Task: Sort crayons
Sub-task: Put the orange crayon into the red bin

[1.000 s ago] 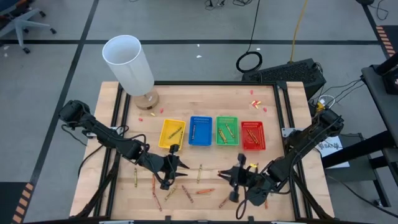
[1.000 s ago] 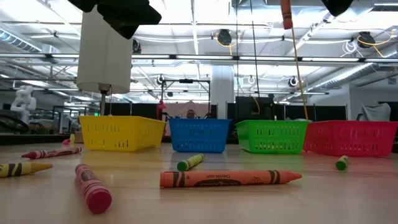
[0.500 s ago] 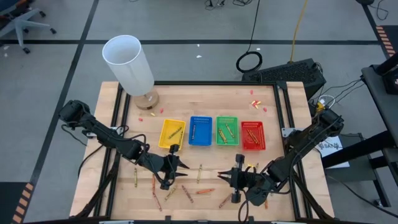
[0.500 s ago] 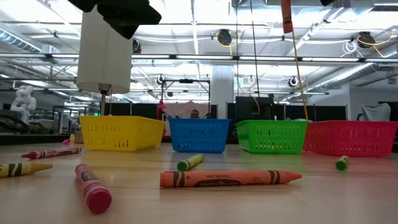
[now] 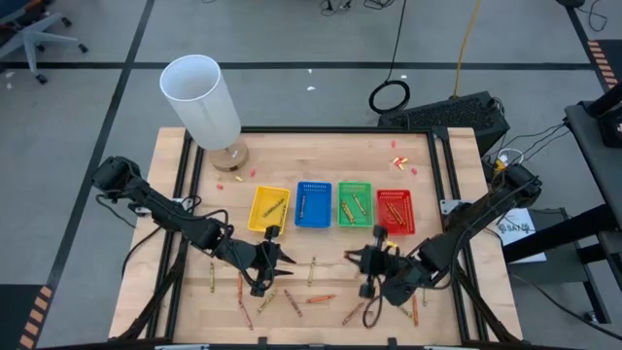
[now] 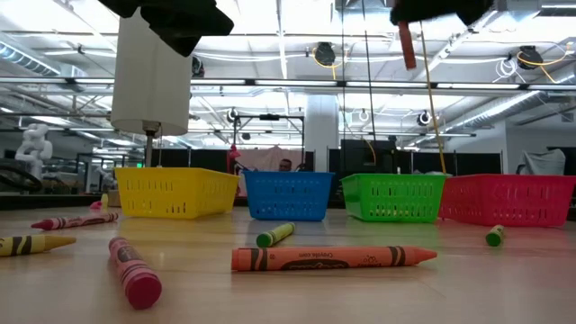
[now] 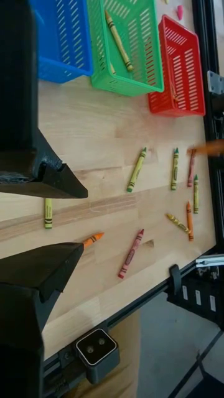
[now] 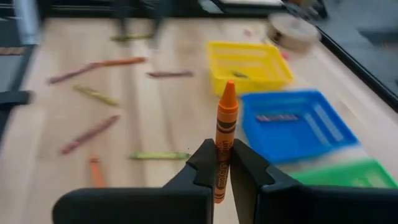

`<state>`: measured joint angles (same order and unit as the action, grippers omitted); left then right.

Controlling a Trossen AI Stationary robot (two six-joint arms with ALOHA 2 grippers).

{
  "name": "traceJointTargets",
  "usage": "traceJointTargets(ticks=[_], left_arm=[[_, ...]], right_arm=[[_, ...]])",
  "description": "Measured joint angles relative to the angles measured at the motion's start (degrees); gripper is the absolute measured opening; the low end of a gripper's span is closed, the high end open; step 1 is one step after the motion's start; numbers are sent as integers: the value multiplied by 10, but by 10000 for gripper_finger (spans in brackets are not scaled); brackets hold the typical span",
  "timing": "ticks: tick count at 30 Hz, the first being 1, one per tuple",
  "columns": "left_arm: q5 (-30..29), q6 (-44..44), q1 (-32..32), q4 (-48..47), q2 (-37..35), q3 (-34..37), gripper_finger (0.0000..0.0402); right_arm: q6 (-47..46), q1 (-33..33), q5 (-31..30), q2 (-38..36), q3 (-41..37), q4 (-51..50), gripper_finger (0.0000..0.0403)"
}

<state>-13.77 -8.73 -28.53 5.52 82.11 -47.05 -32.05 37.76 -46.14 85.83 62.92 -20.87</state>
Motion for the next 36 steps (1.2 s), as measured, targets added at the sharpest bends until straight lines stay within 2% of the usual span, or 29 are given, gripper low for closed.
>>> traceJointTargets(ticks=[5,8,10,13,20,24,30,36], left_arm=[[0,0,0,0,0,0,125],[0,0,0,0,0,0,125],[0,0,0,0,0,0,125],[0,0,-1,0,0,0,125],[0,1,-2,0,0,0,125],[0,0,-2,0,0,0,125],[0,0,-2,-1,0,0,125],[0,0,-2,-1,0,0,125]], right_arm=[[-123,-41,15,-49,0,-117,13],[-153,-65,27,-73,0,-185,13],[-170,-79,14,-85,0,-228,13],[-215,-100,-6,-100,0,-291,13],[-370,-140,14,-115,0,-431,13],[-420,-143,-2,-108,-24,-428,13],[-487,-143,48,-109,-76,-399,13],[-554,-148,61,-109,-125,-402,13]])
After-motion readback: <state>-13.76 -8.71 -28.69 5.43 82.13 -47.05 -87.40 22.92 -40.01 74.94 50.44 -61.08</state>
